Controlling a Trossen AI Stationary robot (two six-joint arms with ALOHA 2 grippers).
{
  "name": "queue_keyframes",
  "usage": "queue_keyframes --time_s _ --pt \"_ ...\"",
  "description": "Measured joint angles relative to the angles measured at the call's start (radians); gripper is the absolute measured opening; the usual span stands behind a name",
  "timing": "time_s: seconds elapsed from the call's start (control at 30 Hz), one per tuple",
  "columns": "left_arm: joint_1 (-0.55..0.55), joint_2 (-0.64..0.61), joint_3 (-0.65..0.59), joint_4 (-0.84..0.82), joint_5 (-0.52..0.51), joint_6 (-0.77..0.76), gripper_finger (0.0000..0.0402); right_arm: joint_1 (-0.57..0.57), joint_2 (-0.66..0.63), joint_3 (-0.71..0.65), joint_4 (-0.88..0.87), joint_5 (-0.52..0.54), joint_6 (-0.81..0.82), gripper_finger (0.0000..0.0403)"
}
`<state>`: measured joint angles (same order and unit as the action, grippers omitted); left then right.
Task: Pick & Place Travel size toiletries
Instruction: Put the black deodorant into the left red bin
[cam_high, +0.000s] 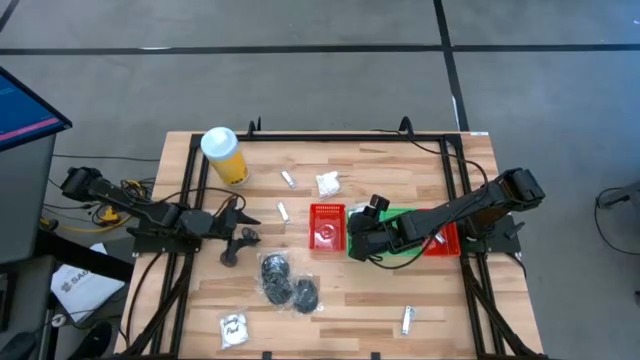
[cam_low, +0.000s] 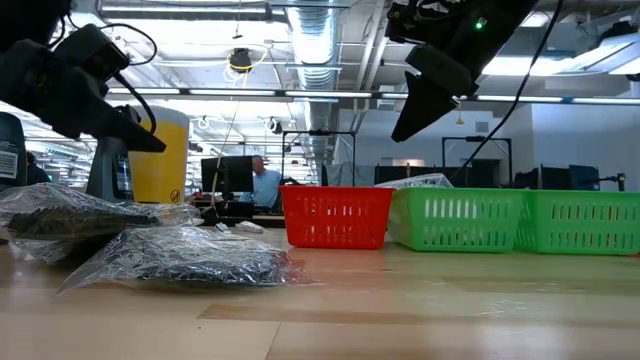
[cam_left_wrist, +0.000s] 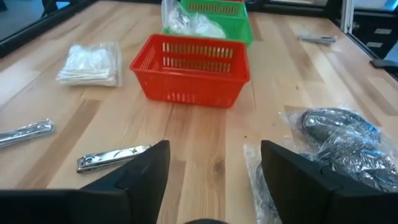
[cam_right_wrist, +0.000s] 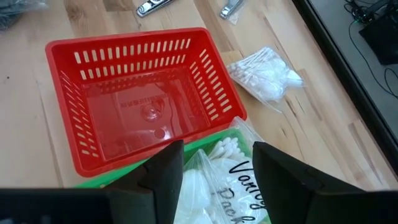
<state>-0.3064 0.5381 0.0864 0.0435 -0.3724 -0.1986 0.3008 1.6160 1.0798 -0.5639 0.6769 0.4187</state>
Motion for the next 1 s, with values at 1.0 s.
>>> queue_keyframes --time_s 1.0 --pt "0.001 0.097 -0.069 0.015 0.003 -0.12 0.0199 0.0 0.016 0.0 0.024 -0.008 -0.01 0.017"
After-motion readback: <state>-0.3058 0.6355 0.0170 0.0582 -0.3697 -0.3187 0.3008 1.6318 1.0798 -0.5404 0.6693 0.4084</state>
